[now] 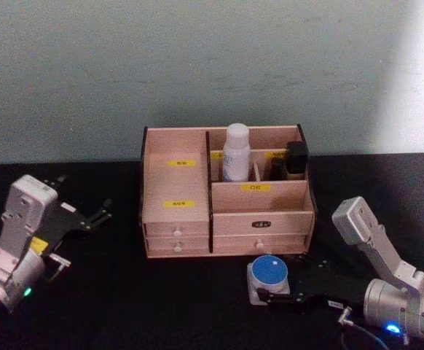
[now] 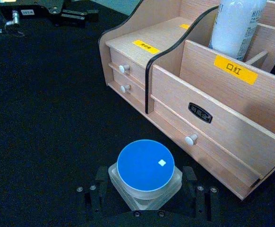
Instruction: Pick up the facial cleanser and watermelon frost from the table and place them into the tiered storage box.
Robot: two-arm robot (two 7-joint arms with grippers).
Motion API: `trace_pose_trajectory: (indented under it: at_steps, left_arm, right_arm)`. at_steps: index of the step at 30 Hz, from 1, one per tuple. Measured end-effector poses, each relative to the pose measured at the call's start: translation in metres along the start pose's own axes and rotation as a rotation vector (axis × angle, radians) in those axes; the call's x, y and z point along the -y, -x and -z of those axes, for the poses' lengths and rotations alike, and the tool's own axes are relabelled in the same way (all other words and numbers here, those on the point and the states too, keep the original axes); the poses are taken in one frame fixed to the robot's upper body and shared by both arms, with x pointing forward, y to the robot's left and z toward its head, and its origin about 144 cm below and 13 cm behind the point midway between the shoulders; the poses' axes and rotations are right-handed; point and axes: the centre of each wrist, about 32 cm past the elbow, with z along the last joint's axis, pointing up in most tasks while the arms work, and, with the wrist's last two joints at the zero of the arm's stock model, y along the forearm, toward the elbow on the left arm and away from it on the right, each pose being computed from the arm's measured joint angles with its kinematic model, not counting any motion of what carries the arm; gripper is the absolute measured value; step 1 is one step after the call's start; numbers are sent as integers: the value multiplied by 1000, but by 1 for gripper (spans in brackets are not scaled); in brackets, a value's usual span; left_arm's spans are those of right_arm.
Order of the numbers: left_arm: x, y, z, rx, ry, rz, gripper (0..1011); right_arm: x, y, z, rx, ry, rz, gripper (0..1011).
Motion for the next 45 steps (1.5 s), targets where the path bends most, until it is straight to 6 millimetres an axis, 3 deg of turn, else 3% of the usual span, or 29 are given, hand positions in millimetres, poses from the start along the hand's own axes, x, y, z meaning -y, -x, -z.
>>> trace_pose_trajectory:
  at_steps: [45]
  left_arm:
    - [0, 0, 0, 0, 0, 0, 1001]
  right_arm:
    - [-1, -2, 2, -10, -32, -8, 1003]
